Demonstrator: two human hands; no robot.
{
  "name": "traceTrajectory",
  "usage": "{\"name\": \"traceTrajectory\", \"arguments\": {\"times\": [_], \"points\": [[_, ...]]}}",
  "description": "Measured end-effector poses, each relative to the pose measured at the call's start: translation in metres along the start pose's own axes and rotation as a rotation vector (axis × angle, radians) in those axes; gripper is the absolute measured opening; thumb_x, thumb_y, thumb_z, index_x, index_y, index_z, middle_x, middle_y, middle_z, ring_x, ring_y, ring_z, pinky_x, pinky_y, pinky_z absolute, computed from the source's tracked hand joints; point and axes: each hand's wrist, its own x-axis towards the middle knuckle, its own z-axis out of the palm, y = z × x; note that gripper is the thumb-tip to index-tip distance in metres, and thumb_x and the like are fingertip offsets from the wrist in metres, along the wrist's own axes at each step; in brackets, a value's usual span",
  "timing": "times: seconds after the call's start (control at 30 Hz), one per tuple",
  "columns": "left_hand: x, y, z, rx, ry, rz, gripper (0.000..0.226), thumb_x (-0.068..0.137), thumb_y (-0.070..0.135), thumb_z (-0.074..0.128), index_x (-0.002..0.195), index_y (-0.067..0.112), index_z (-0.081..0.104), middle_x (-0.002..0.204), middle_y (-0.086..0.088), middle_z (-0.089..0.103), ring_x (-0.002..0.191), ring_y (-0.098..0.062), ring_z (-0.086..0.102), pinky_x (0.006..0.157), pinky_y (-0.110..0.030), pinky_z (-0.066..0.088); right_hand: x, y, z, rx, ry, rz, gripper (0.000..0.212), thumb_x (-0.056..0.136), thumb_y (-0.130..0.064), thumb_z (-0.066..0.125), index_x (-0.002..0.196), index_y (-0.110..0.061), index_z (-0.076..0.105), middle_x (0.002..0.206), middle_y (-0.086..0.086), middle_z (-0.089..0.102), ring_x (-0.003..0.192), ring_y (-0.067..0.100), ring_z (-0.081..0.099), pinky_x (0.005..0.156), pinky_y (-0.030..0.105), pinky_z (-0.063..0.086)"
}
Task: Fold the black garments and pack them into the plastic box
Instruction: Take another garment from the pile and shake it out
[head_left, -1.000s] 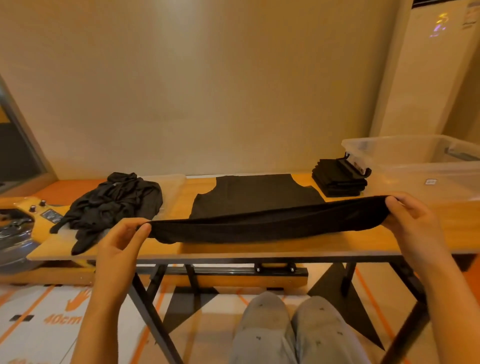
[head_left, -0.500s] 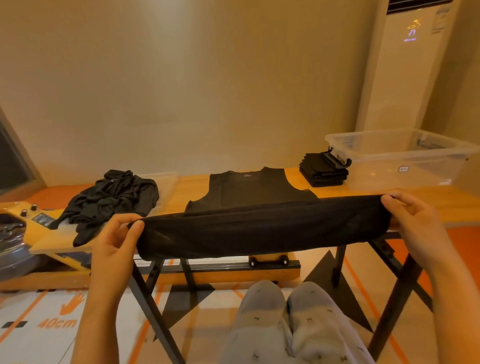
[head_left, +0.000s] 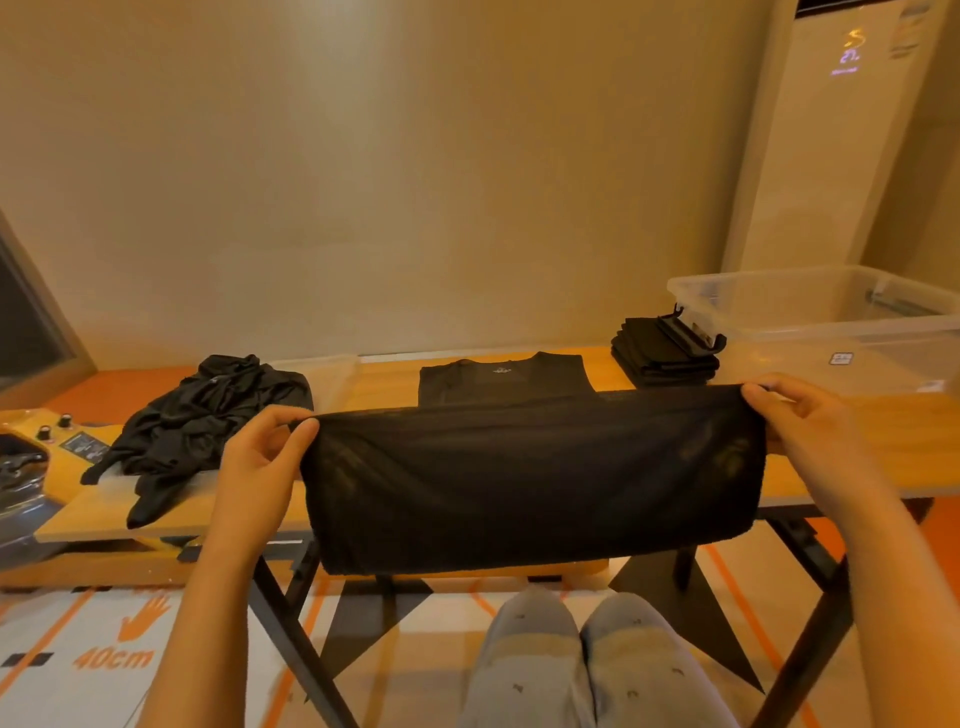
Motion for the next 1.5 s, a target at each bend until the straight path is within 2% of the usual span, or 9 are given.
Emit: {"name": "traceTrajectory", "arguments": {"times": [0.2, 0.33, 0.43, 0.6, 0.77, 0.87, 1.03, 1.2, 1.5], "points": [[0.130, -0.038, 0.050, 0.166, -0.124, -0.067, 0.013, 0.095, 0.016, 0.057, 0.089, 0.026, 0.063, 0.088, 0.001, 0.067, 0.079, -0.009, 0.064, 0.067, -0.023, 0.050, 0.141, 0.025, 0.042, -0.240, 0.002, 0.043, 0.017, 0.098, -0.022, 0.052, 0.091, -0.019, 0.068, 0.085, 0.004, 0.065, 0.083, 0.022, 0.063, 0.064, 0.034, 0.050], [0.228, -0.077, 0.092, 0.305, -0.193, -0.114, 0.006, 0.095, 0.016, 0.056, 0.097, 0.014, 0.061, 0.090, -0.008, 0.067, 0.078, -0.023, 0.064, 0.057, -0.023, 0.048, 0.249, 0.043, 0.085, -0.597, 0.023, -0.045, 0.019, 0.096, -0.020, 0.053, 0.095, -0.011, 0.069, 0.096, 0.011, 0.067, 0.092, 0.031, 0.060, 0.077, 0.037, 0.047], [0.278, -0.117, 0.129, 0.414, -0.228, -0.174, 0.006, 0.096, 0.014, 0.056, 0.098, 0.011, 0.059, 0.095, -0.016, 0.066, 0.073, -0.025, 0.062, 0.054, -0.027, 0.049, 0.304, 0.064, 0.128, -0.920, 0.039, -0.112, 0.017, 0.096, -0.007, 0.048, 0.097, -0.003, 0.065, 0.098, 0.016, 0.064, 0.089, 0.034, 0.058, 0.068, 0.036, 0.045], [0.299, -0.179, 0.162, 0.682, -0.293, -0.215, 0.008, 0.095, 0.020, 0.058, 0.099, 0.014, 0.060, 0.106, -0.017, 0.066, 0.087, -0.029, 0.062, 0.080, -0.039, 0.053, 0.332, 0.100, 0.179, -1.310, -0.087, -0.191, 0.018, 0.091, 0.008, 0.046, 0.101, -0.002, 0.055, 0.097, 0.015, 0.061, 0.085, 0.030, 0.060, 0.058, 0.033, 0.035], [0.296, -0.185, 0.166, 0.695, -0.273, -0.219, 0.023, 0.095, 0.020, 0.058, 0.115, 0.010, 0.055, 0.111, -0.017, 0.064, 0.089, -0.028, 0.061, 0.079, -0.036, 0.049, 0.333, 0.107, 0.184, -1.366, -0.071, -0.230, 0.028, 0.088, 0.003, 0.053, 0.115, -0.006, 0.048, 0.111, 0.014, 0.054, 0.099, 0.028, 0.053, 0.069, 0.030, 0.040], [0.282, -0.168, 0.162, 0.716, -0.270, -0.128, 0.036, 0.093, 0.020, 0.060, 0.126, 0.011, 0.050, 0.126, -0.014, 0.055, 0.110, -0.028, 0.057, 0.090, -0.037, 0.047, 0.321, 0.099, 0.180, -1.285, -0.029, -0.304, 0.034, 0.088, -0.005, 0.057, 0.122, -0.007, 0.051, 0.116, 0.014, 0.053, 0.106, 0.028, 0.050, 0.083, 0.035, 0.045], [0.211, -0.106, 0.152, 0.632, -0.460, 0.005, 0.044, 0.095, 0.029, 0.057, 0.135, 0.018, 0.045, 0.136, 0.000, 0.050, 0.124, -0.017, 0.049, 0.096, -0.024, 0.038, 0.234, 0.064, 0.172, -1.045, -0.187, -0.438, 0.035, 0.093, -0.028, 0.056, 0.126, -0.014, 0.054, 0.126, 0.006, 0.052, 0.118, 0.022, 0.047, 0.093, 0.034, 0.044], [0.123, -0.071, 0.143, 0.602, -0.612, 0.038, 0.051, 0.094, 0.037, 0.055, 0.141, 0.029, 0.038, 0.143, 0.010, 0.043, 0.131, -0.010, 0.042, 0.106, -0.028, 0.038, 0.140, 0.049, 0.172, -0.981, -0.446, -0.331, 0.043, 0.096, -0.038, 0.051, 0.136, -0.024, 0.046, 0.140, -0.004, 0.045, 0.130, 0.012, 0.040, 0.105, 0.029, 0.035], [0.024, -0.086, 0.085, 0.658, -0.629, 0.020, 0.070, 0.093, 0.051, 0.043, 0.152, 0.029, 0.012, 0.159, 0.012, 0.008, 0.145, -0.006, 0.011, 0.117, -0.027, 0.016, 0.074, 0.079, 0.102, -1.049, -0.481, -0.165, 0.065, 0.098, -0.047, 0.041, 0.152, -0.023, 0.014, 0.160, -0.006, 0.011, 0.147, 0.009, 0.006, 0.117, 0.028, 0.010]]}}
